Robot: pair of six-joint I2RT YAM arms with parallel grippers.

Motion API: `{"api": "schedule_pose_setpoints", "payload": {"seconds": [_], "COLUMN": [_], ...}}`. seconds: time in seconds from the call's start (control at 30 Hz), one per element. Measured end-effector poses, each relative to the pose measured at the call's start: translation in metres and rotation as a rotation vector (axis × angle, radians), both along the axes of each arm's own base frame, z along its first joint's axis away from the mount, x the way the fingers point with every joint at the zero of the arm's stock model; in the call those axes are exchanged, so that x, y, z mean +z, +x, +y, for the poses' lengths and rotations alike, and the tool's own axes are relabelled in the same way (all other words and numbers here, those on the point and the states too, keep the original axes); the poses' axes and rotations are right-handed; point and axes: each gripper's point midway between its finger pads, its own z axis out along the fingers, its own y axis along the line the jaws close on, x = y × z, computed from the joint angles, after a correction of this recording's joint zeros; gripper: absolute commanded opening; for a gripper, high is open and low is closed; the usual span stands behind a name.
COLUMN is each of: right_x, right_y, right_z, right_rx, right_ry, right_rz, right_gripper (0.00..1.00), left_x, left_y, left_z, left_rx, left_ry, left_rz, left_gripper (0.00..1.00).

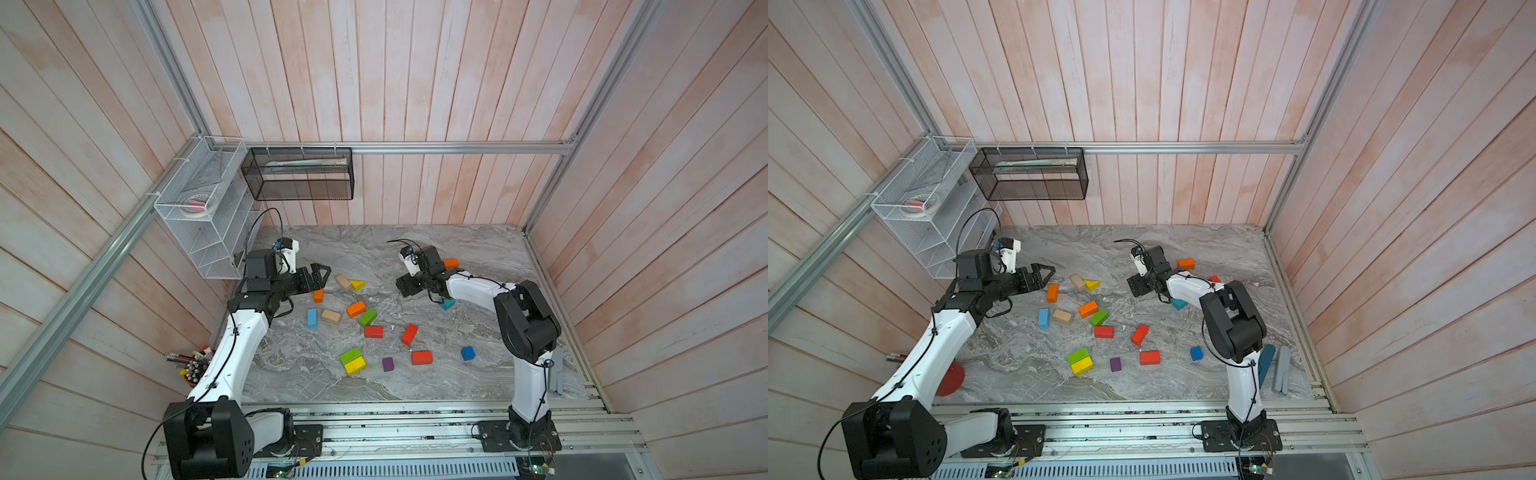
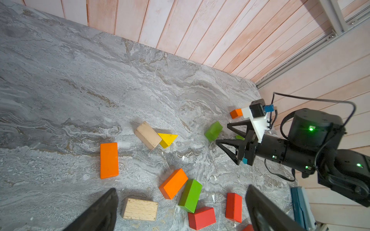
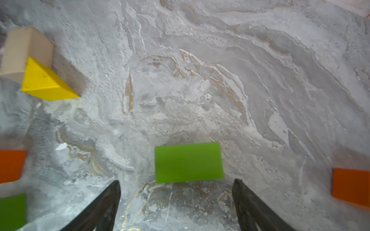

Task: Assemble a heart with building blocks
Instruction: Assemble the building block at the center of the board.

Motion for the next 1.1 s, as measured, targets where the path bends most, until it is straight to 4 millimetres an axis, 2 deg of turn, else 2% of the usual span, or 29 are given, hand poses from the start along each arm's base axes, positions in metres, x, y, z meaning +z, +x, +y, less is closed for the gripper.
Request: {"api": "schedule_pose_setpoints", "payload": {"seconds": [0.13,0.3,0.53,0.73,0.93,1.1], "right_x": [-0.011,-0.011,-0.011,-0.017,-0.014,-0.015], "right_y": [0.005,0.013,0.025,0.025,0.028,0.028], "right_z": [-0.010,-0.014,-0.007,-0.007,-0.004,-0.002], "right_rx": [-0.006,-0.003,0.029,0.046,0.064,0.072], "right_ry": [-0.042,-0.060,-0.060,-0.063,-0.053,-0.046], "right_rz": [0.013,0.007,0.000,0.026,0.026,0.033], "right_gripper": [0.88,0.87,0.83,0.78,0.69,0.66], "left_x": [-0.001,-0.002,-0.002,-0.002,-0.002,-0.002], "left_y": [0.000,0.000,0.000,0.000,0.000,0.000], "left_z": [0.000,0.000,0.000,0.000,0.000,0.000], "left_rx": [-0.001,0.000,-0.001,-0.001,0.000,0.000], "left_ry": [0.000,0.000,0.000,0.000,0.000,0.000], "left_rz": [0.001,0.003,0.003,0.003,0.003,0.003], "left_gripper": [1.00,1.00,1.00,1.00,1.00,1.00]}}
